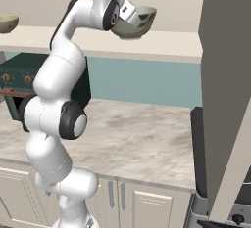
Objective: Take the smaller bowl and place it next to the appetizer plate on the dining counter , and place the larger bowl next to the plate with cooked food.
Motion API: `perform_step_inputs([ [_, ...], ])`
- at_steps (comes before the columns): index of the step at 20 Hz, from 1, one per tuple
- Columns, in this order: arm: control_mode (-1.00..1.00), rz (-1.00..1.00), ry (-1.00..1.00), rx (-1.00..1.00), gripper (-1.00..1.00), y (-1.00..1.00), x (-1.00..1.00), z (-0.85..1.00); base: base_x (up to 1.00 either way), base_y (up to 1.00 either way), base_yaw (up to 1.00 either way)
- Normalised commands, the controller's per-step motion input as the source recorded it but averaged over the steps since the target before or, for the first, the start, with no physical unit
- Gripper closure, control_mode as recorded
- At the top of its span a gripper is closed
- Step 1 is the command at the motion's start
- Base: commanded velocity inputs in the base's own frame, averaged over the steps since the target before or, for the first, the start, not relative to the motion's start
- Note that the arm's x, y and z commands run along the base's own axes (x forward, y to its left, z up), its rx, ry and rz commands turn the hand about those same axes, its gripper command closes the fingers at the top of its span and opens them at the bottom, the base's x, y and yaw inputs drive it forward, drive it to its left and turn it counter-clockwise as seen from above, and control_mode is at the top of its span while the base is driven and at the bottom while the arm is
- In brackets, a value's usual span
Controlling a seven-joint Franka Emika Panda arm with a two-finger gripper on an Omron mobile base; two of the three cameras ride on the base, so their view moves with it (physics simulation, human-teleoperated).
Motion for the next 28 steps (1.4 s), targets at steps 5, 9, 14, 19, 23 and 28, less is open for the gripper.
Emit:
perform_step_inputs([
  [5,-1.0,-0.05,0.05,0.0,1.0,-0.03,0.07,-0.09,0.0,0.0,0.0],
  [9,-1.0,-0.1,0.16,0.0,1.0,-0.09,0.0,-0.42,0.0,0.0,0.0],
  [14,-1.0,-0.05,0.06,0.0,1.0,0.0,0.06,-0.28,0.0,0.0,0.0],
  [19,-1.0,-0.01,0.0,0.0,1.0,0.0,-0.11,-0.03,0.0,0.0,0.0],
  [23,-1.0,-0.02,0.0,0.0,1.0,0.0,-0.97,-0.4,0.0,0.0,0.0],
  [28,-1.0,0.0,0.0,0.0,1.0,0.09,-1.0,-0.32,0.0,0.0,0.0],
])
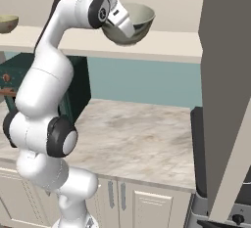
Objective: Take the smaller bowl and place it next to the appetizer plate on the dining counter , and place the larger bowl next to the plate with cooked food.
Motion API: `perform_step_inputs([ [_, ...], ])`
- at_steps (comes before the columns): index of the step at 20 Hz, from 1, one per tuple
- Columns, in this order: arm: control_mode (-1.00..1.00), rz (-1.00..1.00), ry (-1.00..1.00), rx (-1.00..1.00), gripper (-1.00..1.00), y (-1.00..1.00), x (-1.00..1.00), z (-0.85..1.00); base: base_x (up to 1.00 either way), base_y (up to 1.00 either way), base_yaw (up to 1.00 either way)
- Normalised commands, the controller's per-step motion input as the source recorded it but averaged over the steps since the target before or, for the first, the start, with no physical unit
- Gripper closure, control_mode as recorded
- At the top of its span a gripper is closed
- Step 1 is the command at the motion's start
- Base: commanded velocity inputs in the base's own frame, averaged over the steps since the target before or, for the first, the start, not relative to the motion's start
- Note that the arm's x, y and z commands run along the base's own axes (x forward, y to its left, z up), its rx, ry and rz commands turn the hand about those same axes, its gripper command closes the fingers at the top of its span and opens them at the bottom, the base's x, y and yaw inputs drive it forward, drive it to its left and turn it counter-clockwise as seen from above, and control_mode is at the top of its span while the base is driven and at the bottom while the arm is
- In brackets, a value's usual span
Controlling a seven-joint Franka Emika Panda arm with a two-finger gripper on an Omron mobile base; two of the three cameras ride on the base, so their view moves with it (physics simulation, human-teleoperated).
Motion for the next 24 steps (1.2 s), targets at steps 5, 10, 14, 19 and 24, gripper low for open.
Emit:
perform_step_inputs([
  [5,-1.0,0.01,0.0,0.0,1.0,0.31,-1.0,-0.05,0.0,0.0,0.0],
  [10,-1.0,0.04,0.0,0.0,1.0,0.36,-1.0,0.08,0.0,0.0,0.0],
  [14,-1.0,0.06,0.0,0.0,1.0,0.44,-1.0,0.05,0.0,0.0,0.0],
  [19,-1.0,0.1,0.0,0.0,1.0,0.51,-1.0,-0.22,0.0,0.0,0.0],
  [24,-1.0,0.07,0.07,0.0,1.0,0.12,-0.87,-0.57,0.0,0.0,0.0],
])
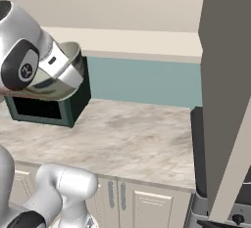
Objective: Take the smaller bowl and place it next to the appetizer plate on the dining counter , and place the larger bowl next to the plate with cooked food.
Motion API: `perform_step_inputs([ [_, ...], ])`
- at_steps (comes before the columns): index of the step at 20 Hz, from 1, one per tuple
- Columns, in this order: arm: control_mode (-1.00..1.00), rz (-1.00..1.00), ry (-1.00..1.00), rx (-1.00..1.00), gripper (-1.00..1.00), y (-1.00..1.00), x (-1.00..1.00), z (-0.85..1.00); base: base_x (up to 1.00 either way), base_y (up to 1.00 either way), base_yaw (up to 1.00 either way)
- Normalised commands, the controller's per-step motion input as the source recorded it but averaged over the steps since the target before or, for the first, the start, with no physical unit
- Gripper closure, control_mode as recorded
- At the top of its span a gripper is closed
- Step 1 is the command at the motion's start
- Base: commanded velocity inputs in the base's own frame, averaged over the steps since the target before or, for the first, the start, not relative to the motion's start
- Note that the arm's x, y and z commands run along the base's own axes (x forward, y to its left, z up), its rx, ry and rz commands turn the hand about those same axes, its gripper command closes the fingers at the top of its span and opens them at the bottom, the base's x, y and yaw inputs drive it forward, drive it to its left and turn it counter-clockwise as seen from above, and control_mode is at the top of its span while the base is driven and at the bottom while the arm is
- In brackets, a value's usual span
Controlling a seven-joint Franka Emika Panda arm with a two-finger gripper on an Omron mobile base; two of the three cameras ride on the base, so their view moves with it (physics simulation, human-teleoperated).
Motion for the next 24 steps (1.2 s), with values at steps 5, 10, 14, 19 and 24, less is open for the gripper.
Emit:
perform_step_inputs([
  [5,-1.0,0.05,0.08,0.0,1.0,0.11,-0.27,-0.63,0.0,0.0,0.0],
  [10,-1.0,0.08,-0.01,0.0,1.0,0.05,-0.34,-0.03,0.0,0.0,0.0],
  [14,-1.0,0.05,-0.02,0.0,1.0,0.0,-0.64,0.0,0.0,0.0,0.0],
  [19,1.0,0.0,0.0,0.0,1.0,0.0,-0.46,-0.02,-0.14,0.0,0.0],
  [24,1.0,0.0,0.0,0.0,1.0,0.0,0.0,0.0,-0.94,0.0,0.0],
])
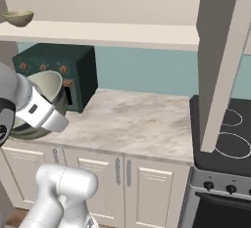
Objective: Take the smaller bowl and place it next to the appetizer plate on the dining counter , and place the larger bowl next to the plate with cooked food.
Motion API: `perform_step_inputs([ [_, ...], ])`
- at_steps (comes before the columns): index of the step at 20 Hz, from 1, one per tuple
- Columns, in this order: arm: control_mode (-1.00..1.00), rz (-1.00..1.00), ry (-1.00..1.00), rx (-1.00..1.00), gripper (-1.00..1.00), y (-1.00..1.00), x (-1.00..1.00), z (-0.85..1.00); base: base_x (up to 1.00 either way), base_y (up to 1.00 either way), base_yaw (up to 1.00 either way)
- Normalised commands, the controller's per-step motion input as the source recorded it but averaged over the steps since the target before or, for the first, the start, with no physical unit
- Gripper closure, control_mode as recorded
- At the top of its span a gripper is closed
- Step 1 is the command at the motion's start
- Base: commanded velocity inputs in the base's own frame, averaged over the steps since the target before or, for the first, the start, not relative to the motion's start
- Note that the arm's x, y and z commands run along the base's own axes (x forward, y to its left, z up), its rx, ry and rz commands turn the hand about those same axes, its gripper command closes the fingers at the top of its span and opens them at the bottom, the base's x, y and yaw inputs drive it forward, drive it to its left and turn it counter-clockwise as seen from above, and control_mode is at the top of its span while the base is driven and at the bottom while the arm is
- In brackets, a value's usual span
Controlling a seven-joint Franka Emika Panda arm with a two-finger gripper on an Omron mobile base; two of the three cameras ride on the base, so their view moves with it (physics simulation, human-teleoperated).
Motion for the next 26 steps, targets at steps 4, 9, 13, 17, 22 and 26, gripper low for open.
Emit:
perform_step_inputs([
  [4,1.0,0.0,0.0,0.0,1.0,0.0,0.0,0.0,-0.79,0.0,-0.01],
  [9,1.0,0.0,0.0,0.0,1.0,0.0,0.0,0.0,-0.66,0.05,-0.05],
  [13,1.0,0.0,0.0,0.0,1.0,0.0,0.0,0.0,-0.44,0.18,-0.14],
  [17,1.0,0.0,0.0,0.0,1.0,0.0,0.0,0.0,-0.31,0.13,-0.04],
  [22,1.0,0.0,0.0,0.0,1.0,0.0,0.0,0.0,-0.15,0.25,0.08],
  [26,1.0,0.0,0.0,0.0,1.0,0.0,0.0,0.0,-0.63,0.08,-0.09],
])
